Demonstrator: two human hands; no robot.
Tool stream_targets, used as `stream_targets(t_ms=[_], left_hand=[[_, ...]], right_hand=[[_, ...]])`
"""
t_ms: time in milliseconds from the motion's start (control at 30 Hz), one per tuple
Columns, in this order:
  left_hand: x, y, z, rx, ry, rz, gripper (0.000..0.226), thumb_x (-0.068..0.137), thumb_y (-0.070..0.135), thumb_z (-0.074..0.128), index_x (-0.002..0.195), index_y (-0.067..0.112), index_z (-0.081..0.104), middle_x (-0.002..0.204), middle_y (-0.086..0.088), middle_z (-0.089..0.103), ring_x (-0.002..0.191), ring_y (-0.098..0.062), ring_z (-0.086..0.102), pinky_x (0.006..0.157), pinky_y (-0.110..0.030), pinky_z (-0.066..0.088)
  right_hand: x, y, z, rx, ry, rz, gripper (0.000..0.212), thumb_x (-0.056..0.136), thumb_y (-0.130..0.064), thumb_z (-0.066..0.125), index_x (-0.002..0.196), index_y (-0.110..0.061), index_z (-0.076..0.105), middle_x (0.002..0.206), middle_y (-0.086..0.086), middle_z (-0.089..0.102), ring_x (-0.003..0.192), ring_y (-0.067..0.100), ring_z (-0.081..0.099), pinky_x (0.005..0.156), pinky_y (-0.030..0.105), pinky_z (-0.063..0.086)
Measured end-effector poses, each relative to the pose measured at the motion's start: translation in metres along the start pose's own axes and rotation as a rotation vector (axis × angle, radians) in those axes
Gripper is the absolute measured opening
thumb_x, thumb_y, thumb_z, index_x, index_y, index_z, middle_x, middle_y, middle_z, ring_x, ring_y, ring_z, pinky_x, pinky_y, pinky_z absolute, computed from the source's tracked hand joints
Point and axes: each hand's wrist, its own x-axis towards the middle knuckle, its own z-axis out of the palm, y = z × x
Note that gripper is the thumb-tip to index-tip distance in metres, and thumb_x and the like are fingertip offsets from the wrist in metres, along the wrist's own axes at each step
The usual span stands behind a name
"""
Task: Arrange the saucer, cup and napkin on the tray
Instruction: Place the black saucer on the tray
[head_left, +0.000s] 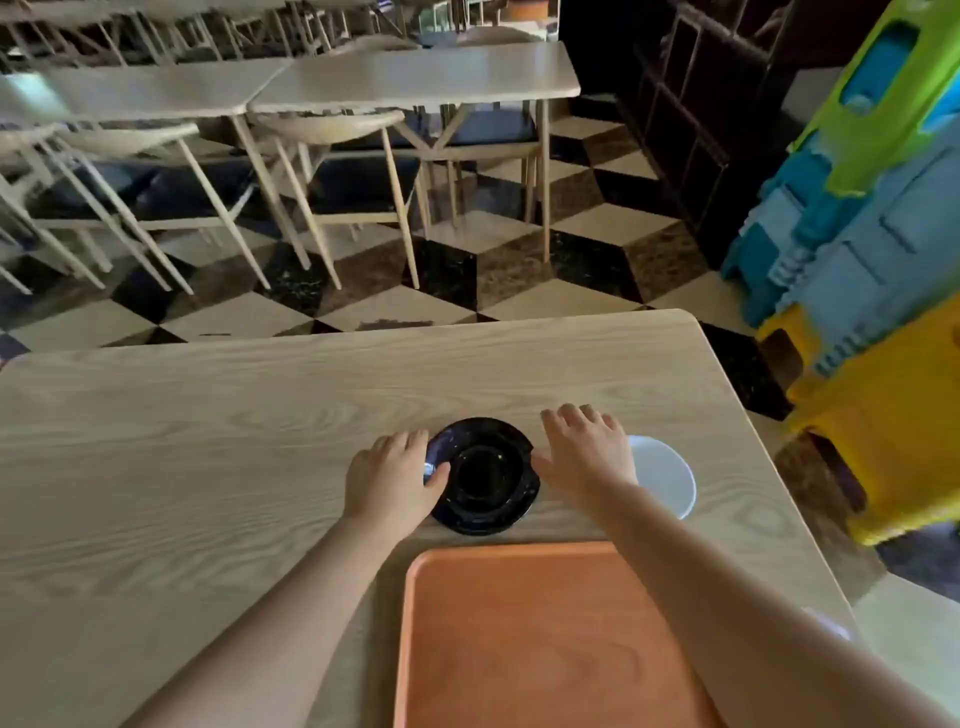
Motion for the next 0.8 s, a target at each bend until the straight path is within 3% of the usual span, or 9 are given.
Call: stream_targets(t_ms=[100, 233, 300, 400, 500, 600, 700, 800], left_hand=[[0.007, -0.004, 0.018, 0.052, -0.065, -0.058, 0.033, 0.085, 0.045, 0.049, 0.096, 0.014, 0.054, 0.093, -0.004, 0.064, 0.089, -0.027, 0.060, 0.063, -0.032, 0.034], [0.007, -0.006, 0.033, -0.006, -0.166, -0.139, 0.043, 0.084, 0.046, 0.052, 0.112, 0.013, 0.050, 0.107, -0.005, 0.062, 0.103, -0.027, 0.056, 0.073, -0.035, 0.044], [0.006, -0.009, 0.038, -0.037, -0.205, -0.165, 0.040, 0.082, 0.041, 0.057, 0.108, 0.012, 0.051, 0.107, -0.005, 0.060, 0.105, -0.027, 0.054, 0.073, -0.036, 0.045], [0.001, -0.013, 0.047, -0.161, -0.256, -0.210, 0.030, 0.078, 0.030, 0.062, 0.101, 0.014, 0.053, 0.099, -0.004, 0.060, 0.096, -0.026, 0.056, 0.067, -0.034, 0.044], [-0.001, -0.015, 0.058, -0.602, -0.301, -0.343, 0.033, 0.075, 0.009, 0.062, 0.107, 0.016, 0.054, 0.095, -0.007, 0.066, 0.086, -0.028, 0.063, 0.074, -0.043, 0.054], [-0.002, -0.014, 0.058, -0.853, -0.305, -0.488, 0.044, 0.079, -0.008, 0.056, 0.118, 0.012, 0.051, 0.082, -0.010, 0.062, 0.065, -0.028, 0.065, 0.066, -0.047, 0.058], [-0.010, -0.011, 0.047, -0.945, -0.252, -0.557, 0.049, 0.083, -0.011, 0.052, 0.127, 0.011, 0.048, 0.069, -0.003, 0.048, 0.049, -0.018, 0.060, 0.056, -0.036, 0.059], [-0.025, -0.013, 0.029, -1.068, -0.207, -0.595, 0.051, 0.086, -0.009, 0.048, 0.131, 0.017, 0.047, 0.071, -0.002, 0.052, 0.047, -0.011, 0.061, 0.049, -0.022, 0.054]], right_hand=[[0.013, -0.003, 0.021, -0.054, -0.013, -0.011, 0.035, 0.086, -0.035, 0.049, 0.112, -0.011, 0.052, 0.118, 0.007, 0.058, 0.112, 0.027, 0.047, 0.090, 0.036, 0.038], [0.024, -0.008, 0.042, -0.124, -0.083, -0.023, 0.038, 0.086, -0.040, 0.049, 0.111, -0.011, 0.052, 0.115, 0.006, 0.060, 0.113, 0.026, 0.048, 0.093, 0.036, 0.034], [0.026, -0.009, 0.048, -0.161, -0.090, -0.039, 0.038, 0.085, -0.041, 0.050, 0.109, -0.012, 0.052, 0.112, 0.005, 0.063, 0.111, 0.025, 0.049, 0.095, 0.037, 0.031], [0.024, -0.011, 0.057, -0.162, -0.094, -0.069, 0.034, 0.084, -0.036, 0.055, 0.107, -0.011, 0.052, 0.108, 0.006, 0.064, 0.108, 0.026, 0.050, 0.097, 0.038, 0.028], [0.023, -0.013, 0.060, -0.104, -0.067, -0.025, 0.032, 0.083, -0.032, 0.059, 0.103, -0.009, 0.052, 0.102, 0.007, 0.065, 0.102, 0.027, 0.053, 0.094, 0.037, 0.029], [0.024, -0.016, 0.059, -0.069, -0.056, 0.007, 0.027, 0.081, -0.028, 0.063, 0.099, -0.009, 0.054, 0.099, 0.007, 0.067, 0.098, 0.028, 0.055, 0.090, 0.036, 0.031], [0.021, -0.018, 0.057, -0.061, 0.015, 0.025, 0.015, 0.081, -0.016, 0.059, 0.094, -0.009, 0.056, 0.094, 0.008, 0.067, 0.094, 0.029, 0.056, 0.082, 0.036, 0.033], [0.011, -0.024, 0.051, 0.083, 0.115, 0.047, 0.021, 0.079, -0.007, 0.054, 0.100, -0.006, 0.056, 0.096, 0.014, 0.063, 0.093, 0.034, 0.056, 0.073, 0.036, 0.038]])
